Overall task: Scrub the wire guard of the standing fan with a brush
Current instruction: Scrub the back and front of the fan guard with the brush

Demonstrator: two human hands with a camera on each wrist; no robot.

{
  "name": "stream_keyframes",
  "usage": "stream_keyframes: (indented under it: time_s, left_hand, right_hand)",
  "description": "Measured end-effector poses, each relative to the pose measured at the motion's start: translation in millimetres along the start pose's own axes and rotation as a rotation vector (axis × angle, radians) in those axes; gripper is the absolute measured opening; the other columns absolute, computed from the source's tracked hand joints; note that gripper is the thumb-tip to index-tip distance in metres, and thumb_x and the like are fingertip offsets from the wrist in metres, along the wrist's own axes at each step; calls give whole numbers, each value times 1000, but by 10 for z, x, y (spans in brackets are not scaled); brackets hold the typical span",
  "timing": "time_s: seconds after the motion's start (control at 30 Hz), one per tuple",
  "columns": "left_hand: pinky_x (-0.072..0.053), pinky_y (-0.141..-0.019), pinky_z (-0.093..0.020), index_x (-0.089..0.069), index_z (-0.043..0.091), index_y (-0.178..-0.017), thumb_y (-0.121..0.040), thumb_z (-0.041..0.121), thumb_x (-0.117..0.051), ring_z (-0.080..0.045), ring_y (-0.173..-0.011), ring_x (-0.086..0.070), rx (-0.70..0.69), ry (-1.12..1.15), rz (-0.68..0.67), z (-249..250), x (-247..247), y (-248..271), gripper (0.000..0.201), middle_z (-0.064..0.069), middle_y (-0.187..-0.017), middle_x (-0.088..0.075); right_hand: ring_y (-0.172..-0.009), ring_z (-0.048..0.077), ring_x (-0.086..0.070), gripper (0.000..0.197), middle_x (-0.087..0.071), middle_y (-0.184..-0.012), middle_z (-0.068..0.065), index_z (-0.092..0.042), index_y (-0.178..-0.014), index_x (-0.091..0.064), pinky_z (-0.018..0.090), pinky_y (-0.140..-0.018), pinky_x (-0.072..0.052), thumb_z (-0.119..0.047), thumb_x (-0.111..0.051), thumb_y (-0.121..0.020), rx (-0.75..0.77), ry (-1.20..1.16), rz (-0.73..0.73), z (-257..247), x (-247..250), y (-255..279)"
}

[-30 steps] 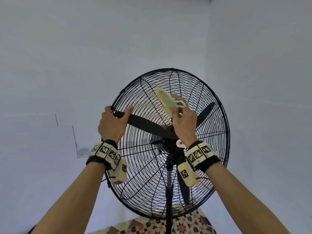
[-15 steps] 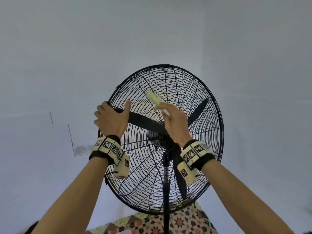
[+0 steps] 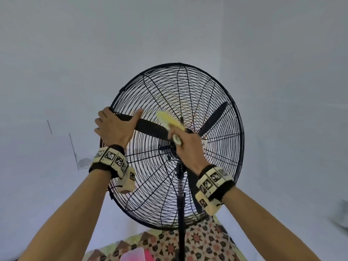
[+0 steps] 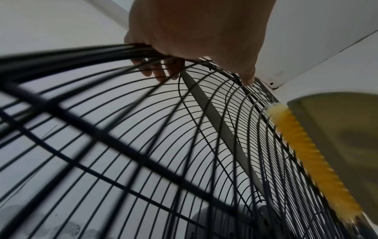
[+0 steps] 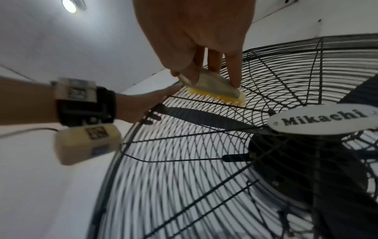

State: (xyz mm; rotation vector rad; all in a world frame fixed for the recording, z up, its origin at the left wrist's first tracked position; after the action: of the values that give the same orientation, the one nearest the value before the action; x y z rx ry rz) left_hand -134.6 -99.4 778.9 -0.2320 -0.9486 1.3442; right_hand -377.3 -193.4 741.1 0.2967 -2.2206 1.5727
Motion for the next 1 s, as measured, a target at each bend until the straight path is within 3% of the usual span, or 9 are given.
stream_keyframes:
  time_s: [0.1,0.27,0.4,0.5,0.6,0.7,0.77,0.9,1.0]
  left_hand:
    - [-38,-105,-60,-40,1,-143,-70,103,-41,-41,-128,-46,1,2,10,-19,9,-4,125,-18,-141,-48]
    - [-38,-106,-60,-42,2,-142,-70,103,-40,-40,-127,-47,0,7,19,5,26,33,124,-17,-139,-49]
    - [-37,-106,-61,-41,2,-143,-70,103,-40,-41,-129,-46,13,2,11,-24,28,21,125,-18,-141,-48]
    - [-38,-106,-61,-41,2,-142,-70,103,-39,-42,-128,-46,15,5,18,-55,37,15,125,-18,-140,-49]
    - [-39,-105,-61,-42,2,-141,-69,104,-38,-41,-127,-47,7,9,22,-27,35,33,125,-17,-139,-50]
    - [-40,-104,-61,-42,1,-142,-69,105,-37,-40,-127,-47,4,3,30,13,48,61,127,-17,-139,-50]
    - [-39,-104,-60,-43,1,-142,-69,104,-37,-40,-127,-47,6,0,32,22,55,75,126,-17,-139,-50]
    - [-40,-104,-60,-43,0,-141,-69,104,-37,-41,-126,-47,16,-2,30,-31,65,57,126,-18,-138,-51]
    - [-40,-104,-60,-43,1,-141,-70,104,-37,-40,-126,-48,6,2,34,-26,75,75,125,-17,-138,-51]
  right_hand:
    - [-57,-7,-56,26,-64,-139,6,-18,-100,-71,3,-47,-41,6,-63,-93,3,-67,-84,-57,-23,106]
    - [-47,3,-54,23,-72,-126,4,-20,-95,-66,11,-36,-33,2,-60,-97,-189,-96,215,197,484,-117]
    - [-59,-3,-57,23,-63,-140,9,-16,-94,-68,6,-41,-39,6,-61,-93,-133,-73,59,63,75,50]
    - [-51,0,-57,28,-69,-131,9,-22,-93,-67,10,-40,-40,6,-60,-94,-137,-141,-23,24,22,165]
    - [-48,5,-55,26,-75,-114,3,-24,-93,-65,12,-39,-38,2,-61,-96,-202,-152,135,133,331,28]
    - [-46,3,-53,22,-71,-126,5,-18,-95,-66,11,-39,-39,4,-61,-94,-193,-112,214,86,346,-93]
    - [-54,-2,-57,25,-66,-134,9,-15,-94,-66,11,-41,-46,9,-64,-89,-129,-62,148,-32,144,-40]
    - [-70,13,-70,30,-67,-135,11,-18,-92,-65,14,-45,-50,11,-60,-89,-88,-115,-25,-106,-1,131]
    - [-70,11,-68,28,-72,-122,5,-20,-91,-65,19,-46,-52,7,-60,-93,-222,-175,90,133,294,108]
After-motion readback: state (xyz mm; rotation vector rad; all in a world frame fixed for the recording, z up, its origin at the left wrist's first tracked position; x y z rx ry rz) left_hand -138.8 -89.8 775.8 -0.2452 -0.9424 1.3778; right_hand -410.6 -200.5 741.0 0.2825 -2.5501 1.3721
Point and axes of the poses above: each hand's wrist, its own y-axis away from the middle knuckle, its own x-axis out of the back of the hand, z = x × y, the point moved 10 cm from there along -y, towards the middle knuckle
